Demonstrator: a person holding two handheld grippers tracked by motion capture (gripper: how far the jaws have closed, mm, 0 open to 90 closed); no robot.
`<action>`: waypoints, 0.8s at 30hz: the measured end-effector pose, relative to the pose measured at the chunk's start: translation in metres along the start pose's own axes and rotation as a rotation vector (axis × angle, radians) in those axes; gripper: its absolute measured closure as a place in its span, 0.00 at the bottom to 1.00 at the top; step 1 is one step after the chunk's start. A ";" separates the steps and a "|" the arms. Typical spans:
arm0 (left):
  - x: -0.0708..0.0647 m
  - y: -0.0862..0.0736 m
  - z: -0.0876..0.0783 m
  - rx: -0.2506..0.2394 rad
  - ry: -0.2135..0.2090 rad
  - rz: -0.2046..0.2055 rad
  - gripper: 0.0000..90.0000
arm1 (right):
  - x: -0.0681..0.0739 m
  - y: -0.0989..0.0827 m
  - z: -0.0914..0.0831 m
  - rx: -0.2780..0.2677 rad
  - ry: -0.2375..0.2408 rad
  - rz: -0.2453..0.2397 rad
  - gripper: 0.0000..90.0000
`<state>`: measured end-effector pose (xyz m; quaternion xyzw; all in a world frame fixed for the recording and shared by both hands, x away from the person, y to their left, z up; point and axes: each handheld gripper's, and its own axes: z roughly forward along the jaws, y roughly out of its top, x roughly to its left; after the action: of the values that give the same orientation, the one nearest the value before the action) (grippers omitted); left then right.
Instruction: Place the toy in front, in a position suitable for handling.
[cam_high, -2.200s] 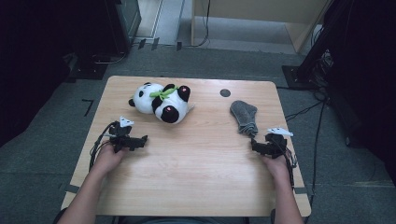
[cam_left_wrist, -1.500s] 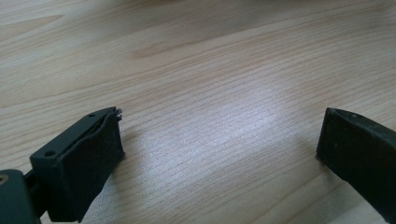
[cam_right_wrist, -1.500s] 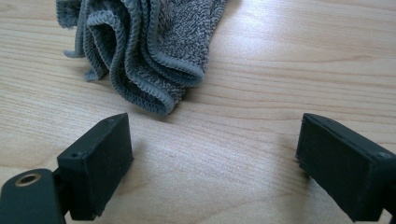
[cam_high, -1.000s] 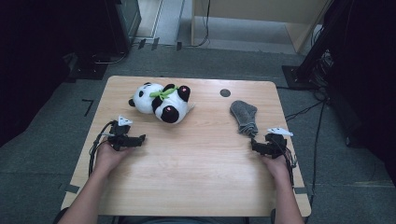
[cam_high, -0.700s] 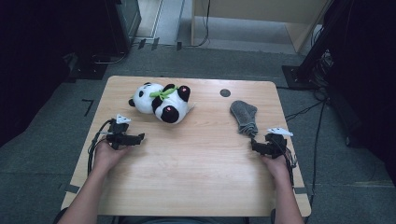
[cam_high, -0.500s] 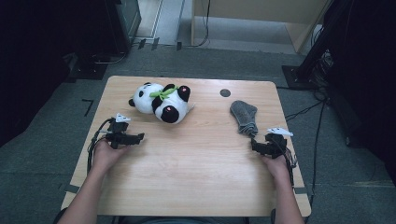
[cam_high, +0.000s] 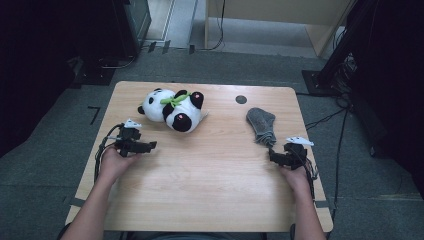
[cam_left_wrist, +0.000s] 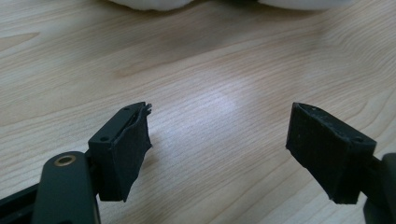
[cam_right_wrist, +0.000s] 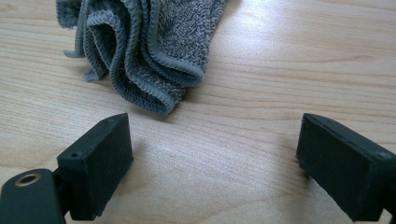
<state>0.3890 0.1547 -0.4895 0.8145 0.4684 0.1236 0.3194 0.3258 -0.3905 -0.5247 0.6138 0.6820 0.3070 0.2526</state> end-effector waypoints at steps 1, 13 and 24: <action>0.000 0.001 0.000 -0.001 -0.002 -0.005 0.24 | 0.000 0.000 0.000 0.000 0.000 0.000 0.12; 0.000 0.011 -0.004 0.025 -0.054 0.015 0.27 | 0.000 0.000 0.000 0.000 0.001 -0.002 0.12; 0.000 0.032 -0.012 0.003 -0.068 0.008 0.35 | 0.000 0.000 0.000 0.001 0.002 -0.002 0.12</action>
<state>0.4050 0.1483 -0.4599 0.8207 0.4541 0.0963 0.3332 0.3260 -0.3905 -0.5247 0.6129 0.6830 0.3069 0.2522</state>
